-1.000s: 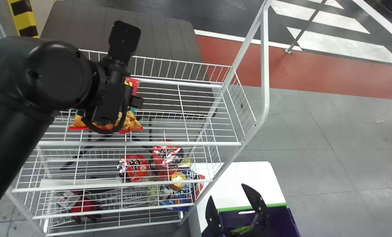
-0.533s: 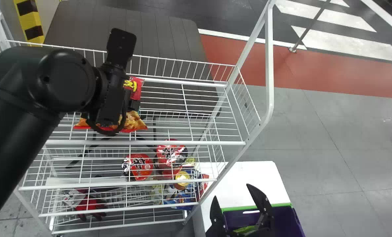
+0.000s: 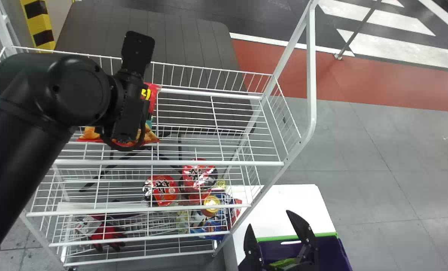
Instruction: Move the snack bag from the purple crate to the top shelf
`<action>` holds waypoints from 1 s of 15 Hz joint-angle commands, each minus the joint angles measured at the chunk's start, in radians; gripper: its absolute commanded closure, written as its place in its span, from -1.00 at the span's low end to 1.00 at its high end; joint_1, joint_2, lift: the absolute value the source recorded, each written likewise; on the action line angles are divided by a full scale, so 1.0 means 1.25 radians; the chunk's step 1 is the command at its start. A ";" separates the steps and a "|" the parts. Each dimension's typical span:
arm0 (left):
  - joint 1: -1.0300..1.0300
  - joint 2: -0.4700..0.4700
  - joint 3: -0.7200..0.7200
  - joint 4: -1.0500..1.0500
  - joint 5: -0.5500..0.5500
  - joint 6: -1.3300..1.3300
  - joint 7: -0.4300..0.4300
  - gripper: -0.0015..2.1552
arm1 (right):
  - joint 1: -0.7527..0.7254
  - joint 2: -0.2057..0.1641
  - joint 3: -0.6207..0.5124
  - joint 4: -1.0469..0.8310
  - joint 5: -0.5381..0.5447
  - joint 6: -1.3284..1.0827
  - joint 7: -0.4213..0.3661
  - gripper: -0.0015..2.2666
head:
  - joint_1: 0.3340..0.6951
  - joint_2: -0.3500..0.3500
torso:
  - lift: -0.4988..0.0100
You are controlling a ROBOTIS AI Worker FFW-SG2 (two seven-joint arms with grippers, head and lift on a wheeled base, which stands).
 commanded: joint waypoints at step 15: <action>0.140 -0.006 0.014 -0.263 -0.047 0.079 0.027 0.40 | -0.016 0.000 0.039 0.025 0.033 -0.011 -0.033 -0.93 | 1.00 -0.86 | 0.96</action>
